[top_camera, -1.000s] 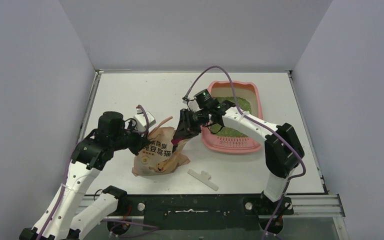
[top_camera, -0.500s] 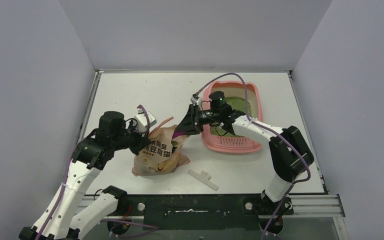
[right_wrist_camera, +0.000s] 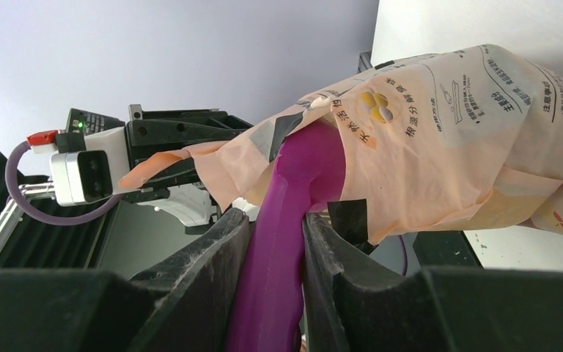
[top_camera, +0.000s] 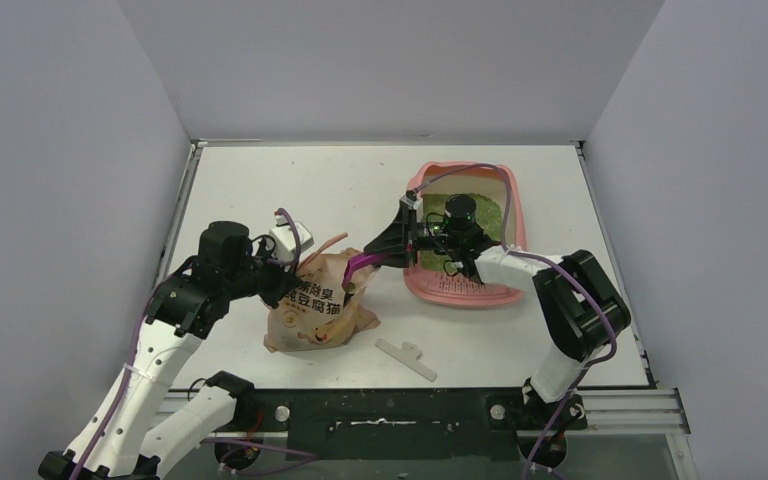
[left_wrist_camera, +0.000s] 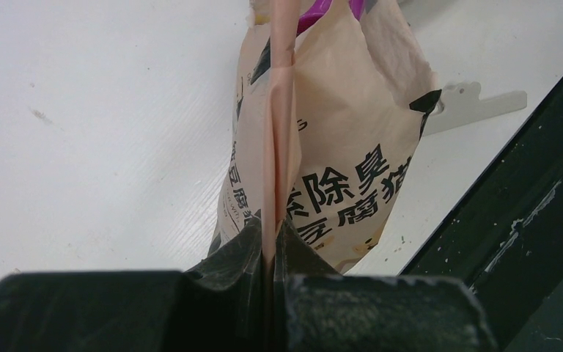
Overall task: Fill the litter box with clean litter
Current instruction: 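Scoop the cat litter from the cat litter bag.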
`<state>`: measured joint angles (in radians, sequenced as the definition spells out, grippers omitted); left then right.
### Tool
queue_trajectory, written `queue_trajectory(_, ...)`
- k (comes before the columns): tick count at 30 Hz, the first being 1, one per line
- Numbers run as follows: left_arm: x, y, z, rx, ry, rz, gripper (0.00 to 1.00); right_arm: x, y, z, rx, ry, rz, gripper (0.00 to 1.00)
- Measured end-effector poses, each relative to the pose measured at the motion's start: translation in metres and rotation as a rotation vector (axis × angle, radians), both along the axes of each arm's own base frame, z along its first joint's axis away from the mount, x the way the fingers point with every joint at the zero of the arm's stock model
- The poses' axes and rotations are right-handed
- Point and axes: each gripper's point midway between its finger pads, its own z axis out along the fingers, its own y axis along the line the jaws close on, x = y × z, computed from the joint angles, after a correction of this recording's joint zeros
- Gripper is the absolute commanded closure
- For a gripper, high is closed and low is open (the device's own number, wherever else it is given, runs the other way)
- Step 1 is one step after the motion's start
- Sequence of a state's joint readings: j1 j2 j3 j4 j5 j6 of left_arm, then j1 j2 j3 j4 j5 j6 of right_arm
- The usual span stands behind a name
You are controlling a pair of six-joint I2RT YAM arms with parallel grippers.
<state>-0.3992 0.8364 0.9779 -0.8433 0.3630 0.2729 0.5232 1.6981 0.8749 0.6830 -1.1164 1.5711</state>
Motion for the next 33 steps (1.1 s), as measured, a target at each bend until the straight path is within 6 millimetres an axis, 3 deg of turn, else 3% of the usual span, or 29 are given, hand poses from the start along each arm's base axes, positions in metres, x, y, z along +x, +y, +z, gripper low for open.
queue_trajectory(12, 0.0, 0.0, 0.0, 0.004, -0.004, 0.0, 1.0, 0.004, -0.018, -0.003, 0.029, 0.027, -0.033, 1.0)
queue_trajectory(22, 0.0, -0.001, 0.0, 0.003, -0.005, -0.002, 1.0, 0.004, -0.045, 0.011, -0.006, -0.049, -0.086, 1.0)
queue_trajectory(33, -0.001, -0.001, 0.0, 0.003, -0.005, -0.007, 1.0, -0.001, -0.06, -0.005, -0.089, -0.039, -0.089, 1.0)
